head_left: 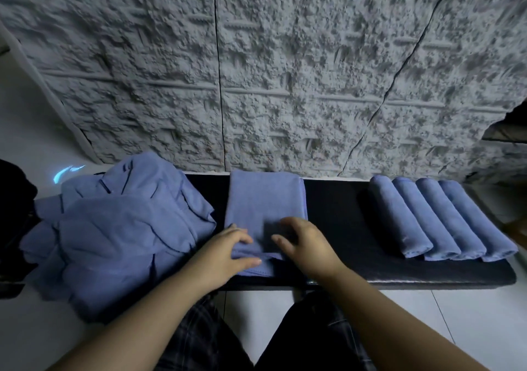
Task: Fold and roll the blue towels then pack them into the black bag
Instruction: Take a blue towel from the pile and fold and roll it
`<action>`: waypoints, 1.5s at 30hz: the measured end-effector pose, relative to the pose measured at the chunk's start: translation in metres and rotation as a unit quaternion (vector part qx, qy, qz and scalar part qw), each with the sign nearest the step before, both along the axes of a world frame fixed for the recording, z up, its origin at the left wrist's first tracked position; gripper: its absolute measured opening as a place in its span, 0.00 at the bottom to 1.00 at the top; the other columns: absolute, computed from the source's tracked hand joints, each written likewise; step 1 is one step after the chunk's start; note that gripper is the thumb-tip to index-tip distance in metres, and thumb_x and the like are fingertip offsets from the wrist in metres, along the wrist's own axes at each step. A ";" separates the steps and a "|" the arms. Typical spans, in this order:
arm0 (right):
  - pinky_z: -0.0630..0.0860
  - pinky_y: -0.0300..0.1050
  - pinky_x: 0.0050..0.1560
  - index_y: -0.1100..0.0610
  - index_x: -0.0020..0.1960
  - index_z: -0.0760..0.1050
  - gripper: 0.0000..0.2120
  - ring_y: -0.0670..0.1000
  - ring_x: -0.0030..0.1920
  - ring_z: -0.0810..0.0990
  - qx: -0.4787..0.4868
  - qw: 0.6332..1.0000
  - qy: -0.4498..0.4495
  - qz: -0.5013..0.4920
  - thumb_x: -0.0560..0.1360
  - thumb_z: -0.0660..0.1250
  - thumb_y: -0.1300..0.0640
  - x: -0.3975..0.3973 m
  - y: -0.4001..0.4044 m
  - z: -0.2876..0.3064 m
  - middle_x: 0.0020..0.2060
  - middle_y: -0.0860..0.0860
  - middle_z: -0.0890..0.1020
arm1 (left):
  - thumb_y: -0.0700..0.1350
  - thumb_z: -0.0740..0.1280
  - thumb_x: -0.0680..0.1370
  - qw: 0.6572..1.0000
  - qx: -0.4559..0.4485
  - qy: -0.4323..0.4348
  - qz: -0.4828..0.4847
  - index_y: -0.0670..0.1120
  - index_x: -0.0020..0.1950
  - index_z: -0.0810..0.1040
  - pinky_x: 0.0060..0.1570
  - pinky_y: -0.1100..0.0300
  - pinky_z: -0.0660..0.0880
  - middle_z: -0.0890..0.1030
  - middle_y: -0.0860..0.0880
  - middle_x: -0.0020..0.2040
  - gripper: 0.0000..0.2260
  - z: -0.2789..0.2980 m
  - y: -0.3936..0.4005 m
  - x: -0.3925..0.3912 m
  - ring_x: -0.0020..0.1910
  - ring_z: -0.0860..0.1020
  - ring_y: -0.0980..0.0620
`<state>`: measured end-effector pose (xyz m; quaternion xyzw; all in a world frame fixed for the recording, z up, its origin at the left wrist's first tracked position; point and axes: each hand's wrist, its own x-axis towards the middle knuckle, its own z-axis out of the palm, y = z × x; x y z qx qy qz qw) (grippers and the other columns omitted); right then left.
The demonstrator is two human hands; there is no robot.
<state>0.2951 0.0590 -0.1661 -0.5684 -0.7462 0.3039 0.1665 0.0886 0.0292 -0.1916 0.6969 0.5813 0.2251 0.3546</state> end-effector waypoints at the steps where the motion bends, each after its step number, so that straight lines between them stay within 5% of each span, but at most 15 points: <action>1: 0.65 0.30 0.54 0.57 0.60 0.76 0.23 0.50 0.57 0.76 0.017 1.000 0.001 0.017 0.72 0.69 0.43 0.003 -0.007 -0.004 0.56 0.52 0.79 | 0.50 0.75 0.69 1.000 0.024 0.006 -0.012 0.46 0.56 0.76 0.62 0.70 0.58 0.69 0.56 0.63 0.18 -0.003 -0.006 -0.002 0.69 0.62 0.60; 5: 0.64 0.32 0.62 0.52 0.60 0.76 0.33 0.43 0.60 0.70 0.058 0.997 -0.011 0.053 0.66 0.62 0.29 0.016 -0.033 -0.020 0.59 0.45 0.75 | 0.39 0.75 0.68 0.987 0.145 0.065 -0.028 0.45 0.51 0.75 0.61 0.72 0.59 0.72 0.53 0.60 0.14 -0.018 -0.029 -0.009 0.64 0.68 0.56; 9: 0.61 0.29 0.61 0.53 0.56 0.77 0.14 0.45 0.55 0.70 0.138 0.990 -0.007 0.026 0.71 0.68 0.53 0.023 -0.051 -0.034 0.55 0.47 0.75 | 0.32 0.71 0.69 0.975 0.212 0.061 0.033 0.44 0.46 0.74 0.51 0.65 0.69 0.73 0.51 0.48 0.12 -0.021 -0.045 -0.007 0.47 0.73 0.57; 13: 0.66 0.37 0.47 0.59 0.50 0.74 0.12 0.51 0.45 0.69 0.143 0.989 -0.031 -0.031 0.67 0.64 0.67 0.024 -0.056 -0.028 0.45 0.50 0.72 | 0.33 0.69 0.70 0.966 0.242 0.073 0.059 0.47 0.43 0.71 0.43 0.62 0.69 0.71 0.52 0.41 0.12 -0.013 -0.049 -0.004 0.39 0.72 0.54; 17: 0.71 0.47 0.41 0.61 0.46 0.70 0.06 0.52 0.42 0.68 0.112 0.991 -0.063 -0.030 0.70 0.60 0.68 0.021 -0.066 -0.022 0.42 0.50 0.67 | 0.29 0.70 0.66 0.971 0.217 0.096 0.041 0.49 0.40 0.66 0.36 0.59 0.70 0.67 0.54 0.38 0.19 -0.011 -0.055 -0.004 0.35 0.69 0.54; 20: 0.74 0.48 0.43 0.61 0.43 0.72 0.07 0.52 0.43 0.69 0.081 0.993 -0.078 -0.029 0.74 0.65 0.56 0.022 -0.069 -0.023 0.42 0.50 0.68 | 0.27 0.68 0.65 0.971 0.210 0.106 0.040 0.49 0.38 0.65 0.31 0.58 0.71 0.65 0.54 0.38 0.19 -0.010 -0.058 -0.004 0.33 0.68 0.55; 23: 0.71 0.41 0.50 0.58 0.44 0.78 0.29 0.50 0.48 0.69 0.059 0.994 -0.069 -0.068 0.71 0.57 0.31 0.023 -0.071 -0.019 0.45 0.48 0.71 | 0.28 0.70 0.66 0.975 0.198 0.100 0.028 0.47 0.38 0.68 0.33 0.61 0.72 0.66 0.54 0.39 0.17 -0.012 -0.061 -0.004 0.33 0.69 0.55; 27: 0.68 0.38 0.54 0.61 0.48 0.77 0.14 0.50 0.50 0.69 0.053 0.992 -0.062 -0.100 0.77 0.64 0.49 0.026 -0.072 -0.020 0.49 0.51 0.73 | 0.45 0.74 0.71 0.987 0.119 0.005 0.111 0.47 0.38 0.73 0.38 0.69 0.72 0.69 0.54 0.44 0.10 -0.013 -0.063 0.000 0.38 0.73 0.58; 30: 0.65 0.38 0.49 0.59 0.52 0.72 0.07 0.51 0.50 0.69 0.053 0.991 -0.064 -0.104 0.77 0.65 0.56 0.028 -0.072 -0.023 0.49 0.50 0.71 | 0.44 0.72 0.72 0.971 0.087 -0.018 0.221 0.45 0.42 0.71 0.38 0.65 0.67 0.71 0.50 0.43 0.09 -0.013 -0.055 0.002 0.38 0.72 0.51; 35: 0.77 0.48 0.44 0.53 0.53 0.72 0.22 0.56 0.49 0.76 0.165 0.982 -0.091 -0.030 0.63 0.71 0.67 0.021 -0.073 -0.023 0.53 0.53 0.78 | 0.41 0.71 0.73 0.978 0.005 -0.053 0.204 0.46 0.49 0.69 0.36 0.63 0.67 0.74 0.51 0.43 0.12 -0.010 -0.052 0.005 0.37 0.72 0.55; 40: 0.77 0.51 0.54 0.56 0.58 0.77 0.20 0.55 0.56 0.76 0.129 0.985 -0.105 0.038 0.67 0.64 0.60 0.018 -0.074 -0.026 0.58 0.50 0.78 | 0.41 0.69 0.74 0.974 -0.022 -0.125 0.186 0.53 0.40 0.74 0.37 0.62 0.69 0.74 0.50 0.34 0.08 -0.004 -0.056 0.006 0.33 0.71 0.55; 45: 0.74 0.48 0.57 0.55 0.60 0.75 0.27 0.54 0.58 0.73 0.121 0.985 -0.122 0.031 0.69 0.52 0.44 0.015 -0.074 -0.025 0.60 0.49 0.76 | 0.38 0.69 0.74 0.950 -0.065 -0.249 0.177 0.50 0.50 0.77 0.47 0.69 0.72 0.81 0.50 0.48 0.09 0.011 -0.059 0.012 0.49 0.79 0.58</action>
